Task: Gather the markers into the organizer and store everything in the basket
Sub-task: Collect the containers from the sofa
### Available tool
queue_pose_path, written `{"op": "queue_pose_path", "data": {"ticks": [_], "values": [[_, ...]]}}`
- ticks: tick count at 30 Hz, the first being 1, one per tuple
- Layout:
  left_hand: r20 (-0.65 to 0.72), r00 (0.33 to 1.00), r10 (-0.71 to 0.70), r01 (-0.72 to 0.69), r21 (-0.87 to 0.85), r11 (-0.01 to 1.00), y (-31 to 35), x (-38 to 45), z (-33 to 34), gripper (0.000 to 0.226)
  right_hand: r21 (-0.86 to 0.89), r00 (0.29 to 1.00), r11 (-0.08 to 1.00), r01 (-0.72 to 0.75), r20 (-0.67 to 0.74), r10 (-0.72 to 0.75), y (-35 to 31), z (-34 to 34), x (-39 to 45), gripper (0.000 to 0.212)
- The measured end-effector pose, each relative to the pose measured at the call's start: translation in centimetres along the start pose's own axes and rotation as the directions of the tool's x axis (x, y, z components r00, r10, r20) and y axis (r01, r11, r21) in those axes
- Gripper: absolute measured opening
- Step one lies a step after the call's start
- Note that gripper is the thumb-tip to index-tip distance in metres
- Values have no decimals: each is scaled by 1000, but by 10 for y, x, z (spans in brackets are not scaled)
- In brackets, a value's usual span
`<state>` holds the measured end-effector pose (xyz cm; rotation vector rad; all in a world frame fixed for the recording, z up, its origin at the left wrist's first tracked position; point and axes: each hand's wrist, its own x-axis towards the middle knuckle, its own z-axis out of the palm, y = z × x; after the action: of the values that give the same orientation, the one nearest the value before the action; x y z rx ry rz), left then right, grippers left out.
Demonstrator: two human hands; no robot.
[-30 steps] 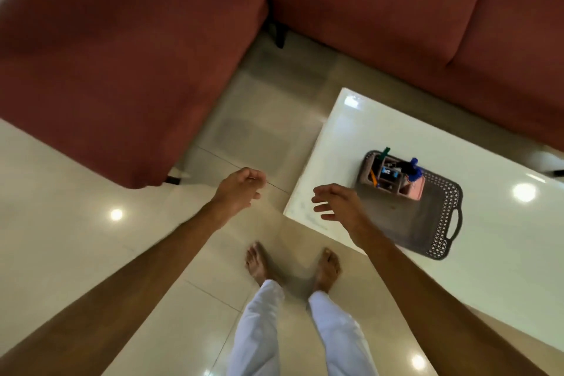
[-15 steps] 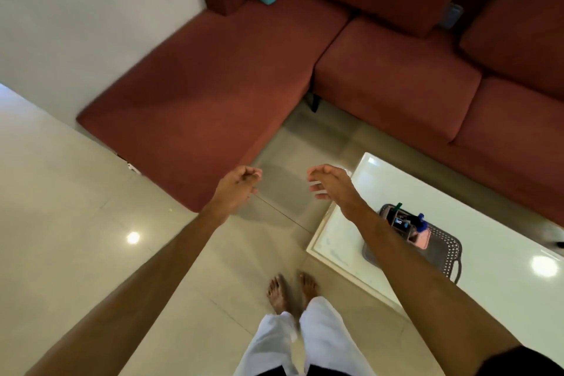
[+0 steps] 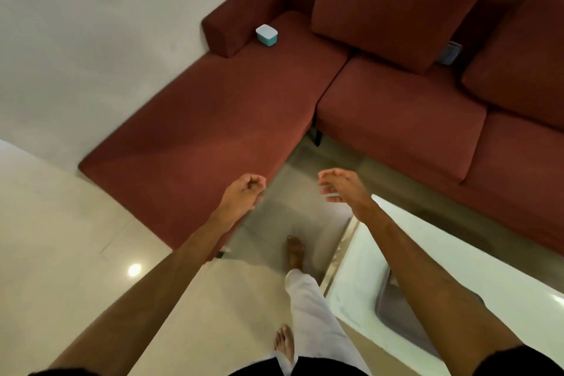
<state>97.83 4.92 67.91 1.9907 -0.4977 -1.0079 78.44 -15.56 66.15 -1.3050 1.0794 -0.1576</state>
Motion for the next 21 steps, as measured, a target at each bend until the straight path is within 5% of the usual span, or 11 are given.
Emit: {"op": "queue_pose_path", "data": {"ticks": [8, 21], "values": [[-19, 993, -117, 116, -49, 992, 32, 140, 0, 21, -1, 997, 997, -76, 8, 76, -62, -25, 139, 20], [11, 990, -138, 138, -28, 990, 96, 330, -33, 15, -260, 996, 964, -54, 58, 71, -199, -45, 348, 24]]}}
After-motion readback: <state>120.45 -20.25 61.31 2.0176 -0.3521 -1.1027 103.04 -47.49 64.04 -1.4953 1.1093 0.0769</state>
